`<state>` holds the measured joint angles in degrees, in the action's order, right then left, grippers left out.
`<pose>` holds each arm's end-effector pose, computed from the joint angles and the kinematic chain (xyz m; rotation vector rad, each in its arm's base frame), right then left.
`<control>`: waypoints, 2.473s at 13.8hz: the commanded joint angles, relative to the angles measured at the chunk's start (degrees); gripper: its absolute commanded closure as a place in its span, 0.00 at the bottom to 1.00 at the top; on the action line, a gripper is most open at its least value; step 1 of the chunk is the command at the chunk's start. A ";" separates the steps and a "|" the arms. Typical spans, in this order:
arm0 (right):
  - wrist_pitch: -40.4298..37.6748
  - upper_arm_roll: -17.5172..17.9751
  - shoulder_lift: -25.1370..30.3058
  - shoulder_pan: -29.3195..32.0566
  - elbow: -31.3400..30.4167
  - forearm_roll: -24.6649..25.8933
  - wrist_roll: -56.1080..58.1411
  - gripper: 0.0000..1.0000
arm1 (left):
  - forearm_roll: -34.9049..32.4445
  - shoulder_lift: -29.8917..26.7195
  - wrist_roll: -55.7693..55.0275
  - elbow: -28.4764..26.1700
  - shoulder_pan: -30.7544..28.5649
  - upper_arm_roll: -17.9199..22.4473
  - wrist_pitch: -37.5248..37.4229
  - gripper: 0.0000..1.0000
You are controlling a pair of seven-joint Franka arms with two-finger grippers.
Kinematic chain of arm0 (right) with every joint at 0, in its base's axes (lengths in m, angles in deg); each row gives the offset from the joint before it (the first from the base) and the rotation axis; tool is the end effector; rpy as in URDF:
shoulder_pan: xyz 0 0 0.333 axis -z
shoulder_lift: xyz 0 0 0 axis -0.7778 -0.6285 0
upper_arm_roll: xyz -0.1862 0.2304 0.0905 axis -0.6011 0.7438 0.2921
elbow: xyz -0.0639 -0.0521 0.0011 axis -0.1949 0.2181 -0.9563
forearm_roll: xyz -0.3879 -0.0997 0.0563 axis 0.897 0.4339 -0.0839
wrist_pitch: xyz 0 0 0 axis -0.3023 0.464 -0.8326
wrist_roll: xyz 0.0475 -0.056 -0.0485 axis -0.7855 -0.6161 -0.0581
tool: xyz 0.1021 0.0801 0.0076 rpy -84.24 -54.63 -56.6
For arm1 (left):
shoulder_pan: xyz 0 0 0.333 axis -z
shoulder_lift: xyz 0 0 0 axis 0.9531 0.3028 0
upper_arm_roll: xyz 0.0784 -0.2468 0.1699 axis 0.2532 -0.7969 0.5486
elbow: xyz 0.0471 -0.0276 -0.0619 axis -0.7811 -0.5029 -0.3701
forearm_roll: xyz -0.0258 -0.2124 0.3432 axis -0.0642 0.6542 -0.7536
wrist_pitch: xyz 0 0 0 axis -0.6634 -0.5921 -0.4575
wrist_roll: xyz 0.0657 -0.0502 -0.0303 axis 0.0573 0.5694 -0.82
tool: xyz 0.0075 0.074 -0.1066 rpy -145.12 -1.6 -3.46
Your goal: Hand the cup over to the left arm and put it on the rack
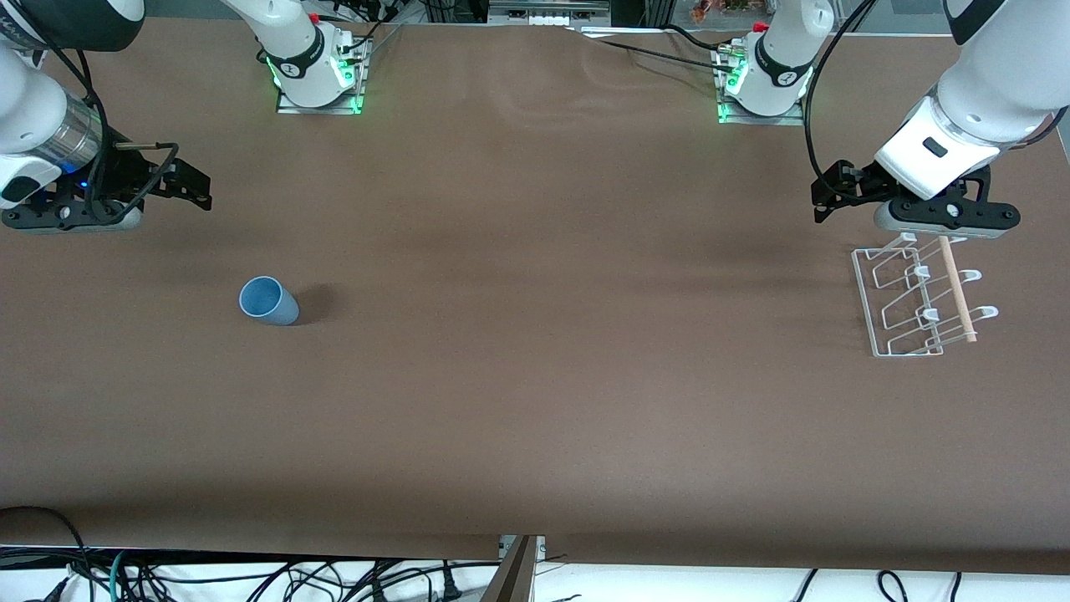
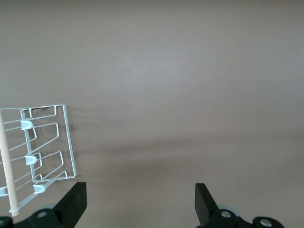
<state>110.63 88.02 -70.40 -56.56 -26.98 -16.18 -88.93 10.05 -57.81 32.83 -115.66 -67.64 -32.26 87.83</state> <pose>0.5487 0.0398 0.5192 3.1208 0.1033 -0.1223 0.5588 -0.1066 0.5517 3.1368 -0.1043 0.0153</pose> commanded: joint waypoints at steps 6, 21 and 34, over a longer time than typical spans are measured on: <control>-2.65 0.89 -0.25 0.76 2.31 0.77 0.50 0.01 | -0.64 0.38 -0.23 1.23 -0.17 -0.16 -0.91 0.00; -2.56 0.80 -0.42 0.76 2.49 0.68 0.50 0.01 | -0.64 0.38 -0.23 1.23 -0.17 -0.16 -0.91 0.00; -2.47 0.80 -0.60 0.76 2.49 0.68 0.50 0.01 | -0.64 0.29 -0.23 1.23 -0.17 -0.16 -1.00 0.00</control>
<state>109.22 88.05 -70.41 -56.55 -25.79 -16.18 -88.94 10.05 -57.81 32.83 -115.66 -67.64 -32.26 87.83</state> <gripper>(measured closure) 0.004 0.000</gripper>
